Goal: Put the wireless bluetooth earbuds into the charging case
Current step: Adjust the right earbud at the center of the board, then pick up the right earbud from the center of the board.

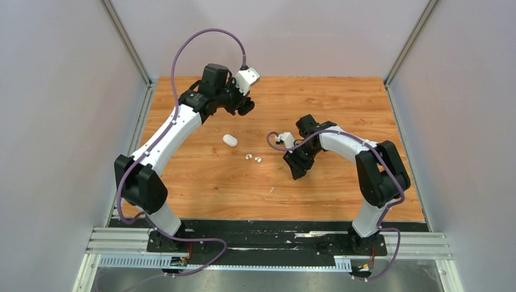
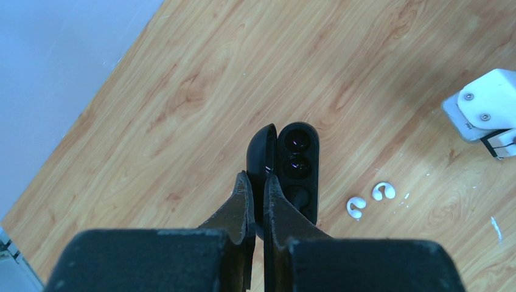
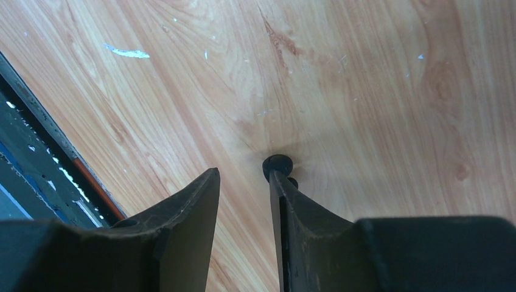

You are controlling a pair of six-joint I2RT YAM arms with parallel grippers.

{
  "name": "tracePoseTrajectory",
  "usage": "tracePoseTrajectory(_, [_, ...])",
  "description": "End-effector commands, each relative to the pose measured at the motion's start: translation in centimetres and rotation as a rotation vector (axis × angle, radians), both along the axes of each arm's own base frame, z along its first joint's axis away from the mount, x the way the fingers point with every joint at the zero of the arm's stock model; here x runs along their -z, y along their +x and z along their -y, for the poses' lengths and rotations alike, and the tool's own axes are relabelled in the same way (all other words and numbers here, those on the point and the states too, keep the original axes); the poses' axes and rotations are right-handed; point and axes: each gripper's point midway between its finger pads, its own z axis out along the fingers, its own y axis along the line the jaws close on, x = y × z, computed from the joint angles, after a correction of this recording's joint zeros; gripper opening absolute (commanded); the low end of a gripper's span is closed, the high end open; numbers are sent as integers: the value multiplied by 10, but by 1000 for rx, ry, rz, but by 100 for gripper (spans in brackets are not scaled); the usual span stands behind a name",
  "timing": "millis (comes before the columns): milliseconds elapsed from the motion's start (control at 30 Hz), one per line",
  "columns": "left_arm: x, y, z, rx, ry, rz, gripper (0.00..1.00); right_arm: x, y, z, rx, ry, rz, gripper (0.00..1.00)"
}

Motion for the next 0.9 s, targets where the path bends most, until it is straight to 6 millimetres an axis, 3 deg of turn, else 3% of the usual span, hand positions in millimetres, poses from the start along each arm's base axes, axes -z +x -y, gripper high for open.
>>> tracePoseTrajectory(0, [-24,4,3,8,-30,56,0,-4,7,-9,-34,29,10,39])
tracePoseTrajectory(867, [-21,4,3,5,-32,47,0,23,12,13,-157,-31,43,39])
